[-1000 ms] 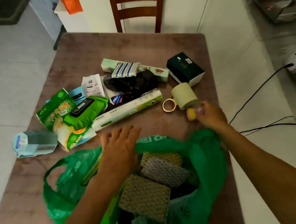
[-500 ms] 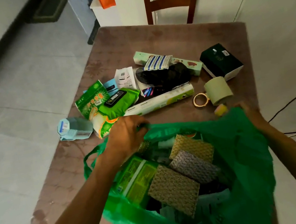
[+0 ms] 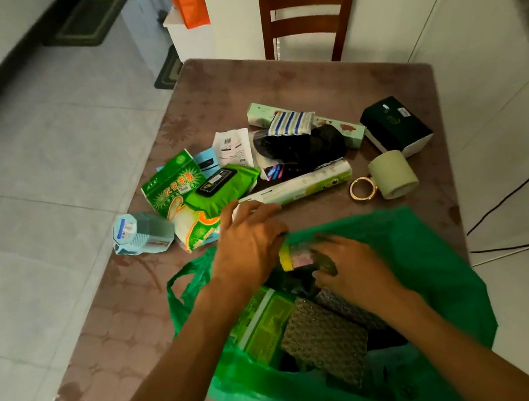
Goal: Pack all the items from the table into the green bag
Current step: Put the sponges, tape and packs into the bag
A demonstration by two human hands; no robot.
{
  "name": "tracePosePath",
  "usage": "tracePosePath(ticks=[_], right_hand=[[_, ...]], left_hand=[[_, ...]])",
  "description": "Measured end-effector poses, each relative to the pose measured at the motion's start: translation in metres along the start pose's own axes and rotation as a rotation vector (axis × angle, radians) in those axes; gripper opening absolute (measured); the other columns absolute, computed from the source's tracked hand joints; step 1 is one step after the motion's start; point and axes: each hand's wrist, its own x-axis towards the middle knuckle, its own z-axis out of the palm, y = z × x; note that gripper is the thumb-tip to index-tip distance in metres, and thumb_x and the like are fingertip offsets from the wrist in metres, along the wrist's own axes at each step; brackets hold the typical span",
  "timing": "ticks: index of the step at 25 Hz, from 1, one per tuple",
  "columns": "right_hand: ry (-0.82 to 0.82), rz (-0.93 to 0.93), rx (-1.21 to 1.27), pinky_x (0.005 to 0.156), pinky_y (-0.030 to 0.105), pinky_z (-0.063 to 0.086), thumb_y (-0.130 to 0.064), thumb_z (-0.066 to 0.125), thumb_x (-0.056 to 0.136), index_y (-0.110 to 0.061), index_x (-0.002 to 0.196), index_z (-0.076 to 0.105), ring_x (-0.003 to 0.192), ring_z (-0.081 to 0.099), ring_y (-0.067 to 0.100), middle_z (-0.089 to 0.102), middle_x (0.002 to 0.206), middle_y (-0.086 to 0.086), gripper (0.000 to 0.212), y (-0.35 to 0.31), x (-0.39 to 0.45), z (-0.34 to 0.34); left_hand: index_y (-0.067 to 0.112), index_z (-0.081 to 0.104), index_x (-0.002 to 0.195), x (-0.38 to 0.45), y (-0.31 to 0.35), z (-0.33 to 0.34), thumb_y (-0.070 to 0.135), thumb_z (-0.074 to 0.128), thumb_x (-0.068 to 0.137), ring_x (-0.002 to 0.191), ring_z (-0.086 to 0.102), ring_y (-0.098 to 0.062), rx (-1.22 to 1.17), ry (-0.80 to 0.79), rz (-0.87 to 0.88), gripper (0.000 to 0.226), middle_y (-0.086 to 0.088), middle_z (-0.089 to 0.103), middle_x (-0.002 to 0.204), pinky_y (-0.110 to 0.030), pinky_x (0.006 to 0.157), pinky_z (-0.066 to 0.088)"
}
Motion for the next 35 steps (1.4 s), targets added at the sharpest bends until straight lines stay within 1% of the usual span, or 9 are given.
tracePosePath(ticks=[4,7,13,16,22,25,29,32,35], right_hand=[[0.356,-0.066,0.226,0.082,0.025,0.054,-0.013,0.067,0.083,-0.015,0.103,0.071,0.099,0.065,0.013,0.068,0.113,-0.001,0.021,0.009,-0.012,-0.028],[0.536,0.207,0.204,0.074,0.033,0.053,-0.014,0.066,0.083,-0.019,0.111,0.059,0.096,0.060,0.019,0.060,0.112,-0.003,0.029,0.070,0.043,-0.051],[0.294,0.713,0.214,0.107,0.049,0.035,-0.018,0.073,0.075,-0.009,0.142,0.023,0.128,0.039,0.041,0.037,0.142,0.024,0.084,0.184,0.132,-0.031],[0.157,0.688,0.261,0.103,0.048,0.040,-0.018,0.078,0.074,-0.012,0.143,0.023,0.126,0.043,0.038,0.042,0.139,0.021,0.088,0.175,0.133,-0.039],[0.419,0.168,0.267,0.091,0.034,0.049,-0.049,0.083,0.061,-0.036,0.145,0.025,0.121,0.049,0.017,0.043,0.145,-0.004,0.103,0.065,0.056,-0.077],[0.075,-0.084,0.463,0.087,0.022,0.050,-0.049,0.085,0.060,-0.046,0.144,0.024,0.116,0.050,0.000,0.042,0.140,-0.023,0.104,0.002,-0.006,-0.077],[-0.332,-0.092,0.228,0.109,0.030,0.033,-0.060,0.077,0.064,-0.051,0.143,0.018,0.131,0.036,0.002,0.034,0.150,-0.017,0.098,-0.006,-0.017,-0.008],[-0.138,-0.027,0.083,0.107,0.031,0.028,-0.052,0.067,0.079,-0.035,0.147,0.024,0.134,0.036,0.016,0.034,0.152,-0.006,0.082,-0.001,0.005,0.020],[-0.060,-0.014,-0.042,0.107,0.038,0.030,-0.047,0.056,0.088,-0.034,0.147,0.024,0.137,0.030,0.025,0.028,0.155,-0.002,0.069,-0.007,0.023,0.029]], left_hand=[[0.023,0.070,0.075,-0.007,0.003,0.020,0.032,0.055,0.082,0.120,0.054,-0.032,0.051,0.051,0.024,0.019,-0.006,0.063,0.126,-0.062,0.107,0.027],[0.022,0.070,0.077,-0.005,0.002,0.028,0.036,0.049,0.084,0.127,0.046,-0.031,0.021,0.037,-0.013,0.026,-0.009,0.058,0.133,-0.066,0.107,0.024],[0.023,0.071,0.085,-0.009,-0.006,0.035,0.031,0.062,0.082,0.135,0.038,-0.034,0.006,0.002,-0.045,0.013,-0.010,0.050,0.142,-0.069,0.106,0.020],[0.022,0.073,0.085,-0.010,-0.008,0.042,0.021,0.079,0.073,0.136,0.037,-0.036,0.047,-0.015,-0.077,0.013,-0.011,0.049,0.142,-0.071,0.106,0.017],[0.021,0.073,0.082,-0.008,-0.006,0.035,0.021,0.081,0.070,0.136,0.036,-0.037,0.044,-0.021,-0.103,0.014,-0.012,0.049,0.142,-0.073,0.106,0.015],[0.024,0.072,0.087,-0.012,-0.012,0.032,0.031,0.069,0.078,0.136,0.036,-0.037,0.064,-0.025,-0.110,0.011,-0.011,0.048,0.143,-0.073,0.105,0.016],[0.029,0.054,0.126,-0.024,-0.031,0.033,0.041,0.070,0.076,0.138,0.034,-0.035,0.115,-0.092,-0.190,0.054,-0.008,0.041,0.149,-0.071,0.107,0.016],[0.031,0.042,0.138,-0.029,-0.047,0.028,0.058,0.056,0.081,0.139,0.030,-0.028,-0.038,-0.088,-0.286,0.064,-0.003,0.037,0.151,-0.061,0.113,0.012],[0.022,0.053,0.131,-0.031,-0.063,0.022,0.057,0.045,0.086,0.129,0.045,-0.029,-0.233,0.025,-0.376,0.058,-0.009,0.051,0.140,-0.051,0.107,0.036]])
